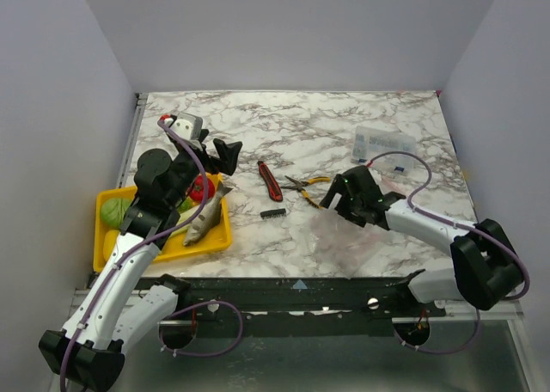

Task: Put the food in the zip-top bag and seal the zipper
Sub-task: Move the zipper food storage bag to the center of the board.

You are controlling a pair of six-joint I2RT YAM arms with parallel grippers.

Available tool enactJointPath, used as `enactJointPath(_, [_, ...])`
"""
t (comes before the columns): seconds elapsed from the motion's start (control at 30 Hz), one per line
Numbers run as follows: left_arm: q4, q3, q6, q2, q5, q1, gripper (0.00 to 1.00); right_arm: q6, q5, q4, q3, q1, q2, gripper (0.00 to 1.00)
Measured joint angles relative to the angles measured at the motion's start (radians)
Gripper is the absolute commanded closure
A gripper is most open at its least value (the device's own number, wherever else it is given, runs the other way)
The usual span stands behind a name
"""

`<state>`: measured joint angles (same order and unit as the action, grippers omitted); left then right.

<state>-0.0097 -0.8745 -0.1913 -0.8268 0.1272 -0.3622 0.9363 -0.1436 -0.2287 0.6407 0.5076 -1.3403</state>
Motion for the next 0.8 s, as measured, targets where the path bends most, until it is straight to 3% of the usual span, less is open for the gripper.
enactJointPath(0.13, [0.000, 0.000, 0.000, 0.000, 0.000, 0.000, 0.01, 0.006, 0.001, -0.006, 0.070, 0.093, -0.034, 0.00])
enactJointPath(0.37, [0.000, 0.000, 0.000, 0.000, 0.000, 0.000, 0.01, -0.013, -0.066, -0.101, 0.154, 0.106, -0.021, 0.00])
enactJointPath(0.57, [0.000, 0.000, 0.000, 0.000, 0.001, 0.000, 0.01, -0.005, -0.190, -0.249, 0.243, 0.106, 0.050, 0.00])
enactJointPath(0.8, [-0.001, 0.000, -0.001, 0.001, 0.002, 0.000, 0.01, 0.131, -0.385, -0.433, 0.330, 0.106, 0.166, 0.00])
